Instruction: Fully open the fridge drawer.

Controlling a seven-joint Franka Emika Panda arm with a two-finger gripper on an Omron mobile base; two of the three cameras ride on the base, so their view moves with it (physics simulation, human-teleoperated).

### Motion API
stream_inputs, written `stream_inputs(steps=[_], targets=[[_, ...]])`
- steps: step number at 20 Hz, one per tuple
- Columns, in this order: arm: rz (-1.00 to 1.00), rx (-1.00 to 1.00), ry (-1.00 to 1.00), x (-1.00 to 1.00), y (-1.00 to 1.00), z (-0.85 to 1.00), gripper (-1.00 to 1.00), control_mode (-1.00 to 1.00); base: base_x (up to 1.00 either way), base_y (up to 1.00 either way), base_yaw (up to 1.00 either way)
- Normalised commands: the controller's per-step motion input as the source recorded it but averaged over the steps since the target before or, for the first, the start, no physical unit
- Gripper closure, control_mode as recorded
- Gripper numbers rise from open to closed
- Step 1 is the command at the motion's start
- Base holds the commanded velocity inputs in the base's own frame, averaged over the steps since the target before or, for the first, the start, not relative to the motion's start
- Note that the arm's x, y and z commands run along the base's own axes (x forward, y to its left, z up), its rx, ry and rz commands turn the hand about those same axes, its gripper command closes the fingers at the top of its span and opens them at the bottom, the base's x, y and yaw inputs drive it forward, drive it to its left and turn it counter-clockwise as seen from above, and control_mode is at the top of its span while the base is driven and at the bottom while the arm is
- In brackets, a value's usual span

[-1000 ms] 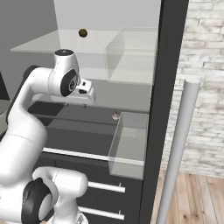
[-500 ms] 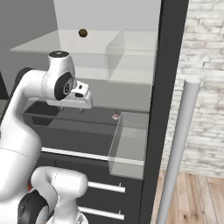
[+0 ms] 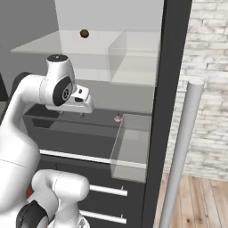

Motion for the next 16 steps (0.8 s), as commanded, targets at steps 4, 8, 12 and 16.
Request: stream_inputs(steps=[4, 8, 12, 16], targets=[[0.0, 0.0, 0.0, 0.0, 0.0, 0.0, -1.0, -1.0, 0.0, 0.0, 0.0], [0.0, 0.0, 0.0, -0.03, 0.0, 0.0, -1.0, 1.0, -0.06, 0.0, 0.0], [0.0, 0.0, 0.0, 0.0, 0.0, 0.0, -1.0, 1.0, -0.33, 0.0, 0.0], [0.0, 0.0, 0.0, 0.0, 0.0, 0.0, -1.0, 1.0, -0.43, 0.0, 0.0]])
